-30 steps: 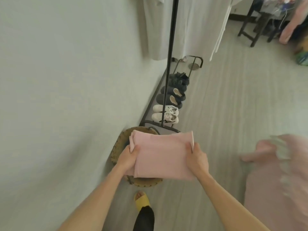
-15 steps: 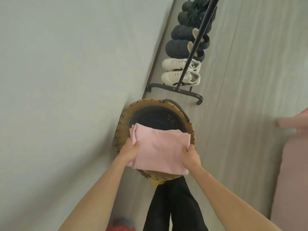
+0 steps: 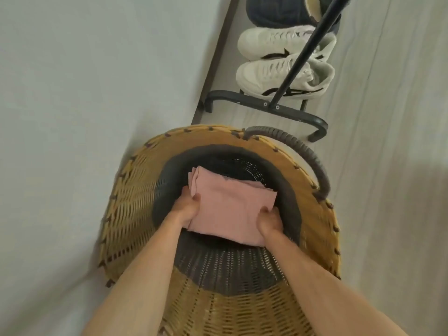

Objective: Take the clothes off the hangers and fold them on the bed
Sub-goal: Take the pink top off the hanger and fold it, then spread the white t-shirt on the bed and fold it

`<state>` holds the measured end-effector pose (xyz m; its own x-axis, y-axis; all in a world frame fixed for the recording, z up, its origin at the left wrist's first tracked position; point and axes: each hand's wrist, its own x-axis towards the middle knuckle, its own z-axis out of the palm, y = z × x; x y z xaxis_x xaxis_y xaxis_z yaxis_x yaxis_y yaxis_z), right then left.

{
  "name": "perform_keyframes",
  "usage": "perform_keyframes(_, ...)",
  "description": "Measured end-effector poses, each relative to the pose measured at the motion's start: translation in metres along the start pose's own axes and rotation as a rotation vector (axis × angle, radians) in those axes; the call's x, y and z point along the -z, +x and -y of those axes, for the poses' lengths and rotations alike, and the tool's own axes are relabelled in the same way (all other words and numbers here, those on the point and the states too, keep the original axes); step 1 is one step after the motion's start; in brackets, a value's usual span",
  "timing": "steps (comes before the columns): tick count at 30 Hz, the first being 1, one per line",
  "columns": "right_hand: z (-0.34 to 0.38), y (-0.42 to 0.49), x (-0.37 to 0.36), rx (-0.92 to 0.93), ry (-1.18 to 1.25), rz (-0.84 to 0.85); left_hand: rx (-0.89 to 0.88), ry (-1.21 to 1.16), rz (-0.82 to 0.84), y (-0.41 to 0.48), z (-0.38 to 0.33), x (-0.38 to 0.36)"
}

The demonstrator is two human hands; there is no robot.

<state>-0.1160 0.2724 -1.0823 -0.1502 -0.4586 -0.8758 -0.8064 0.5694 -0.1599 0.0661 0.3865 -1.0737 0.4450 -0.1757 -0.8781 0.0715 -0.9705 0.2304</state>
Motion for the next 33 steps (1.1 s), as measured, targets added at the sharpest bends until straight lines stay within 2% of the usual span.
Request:
perform_keyframes(5, -0.006, 0.063, -0.034, 0.001, 0.119, -0.017, -0.02, -0.071, -0.029, 0.071, 0.006, -0.016)
perform_keyframes(8, -0.007, 0.088, -0.042, 0.001, 0.138, -0.03, 0.031, -0.064, -0.064, 0.097, 0.012, -0.022)
perform_keyframes(12, -0.008, 0.094, -0.043, 0.01, 0.124, -0.053, 0.041, -0.006, -0.107, 0.099, 0.016, -0.027)
perform_keyframes(14, -0.008, 0.079, -0.035, 0.005, 0.088, -0.06, 0.011, 0.106, -0.114, 0.078, 0.013, -0.025)
perform_keyframes(16, -0.005, 0.043, -0.019, 0.024, -0.004, -0.034, -0.036, 0.285, -0.105, 0.038, 0.01, -0.017)
perform_keyframes(19, 0.002, -0.028, 0.012, 0.089, -0.149, 0.102, -0.087, 0.514, -0.067, -0.036, -0.001, -0.002)
perform_keyframes(24, 0.041, -0.17, 0.096, 0.236, -0.196, 0.155, -0.233, 0.617, -0.087, -0.184, -0.053, 0.048)
perform_keyframes(28, 0.078, -0.301, 0.197, 0.484, -0.412, 0.204, -0.346, 0.705, -0.134, -0.32, -0.116, 0.107)
perform_keyframes(30, 0.096, -0.361, 0.25, 0.607, -0.562, 0.178, -0.413, 0.748, -0.188, -0.381, -0.151, 0.136)
perform_keyframes(33, 0.119, -0.458, 0.351, 0.829, -0.654, -0.021, -0.562, 0.769, -0.322, -0.489, -0.216, 0.171)
